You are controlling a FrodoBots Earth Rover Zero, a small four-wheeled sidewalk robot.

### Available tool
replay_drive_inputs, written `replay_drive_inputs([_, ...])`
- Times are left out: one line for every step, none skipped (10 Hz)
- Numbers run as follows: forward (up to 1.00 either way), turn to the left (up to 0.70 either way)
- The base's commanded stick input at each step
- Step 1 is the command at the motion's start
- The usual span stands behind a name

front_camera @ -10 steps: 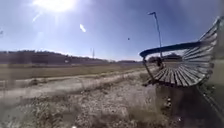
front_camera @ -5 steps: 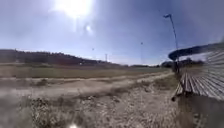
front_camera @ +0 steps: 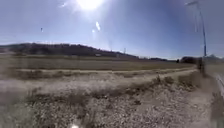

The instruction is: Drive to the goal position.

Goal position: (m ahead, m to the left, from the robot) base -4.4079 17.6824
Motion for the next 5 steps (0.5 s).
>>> replay_drive_inputs([0.68,0.34])
replay_drive_inputs([0.68,0.34])
replay_drive_inputs([0.68,0.34])
replay_drive_inputs([0.68,0.34])
replay_drive_inputs([0.68,0.34])
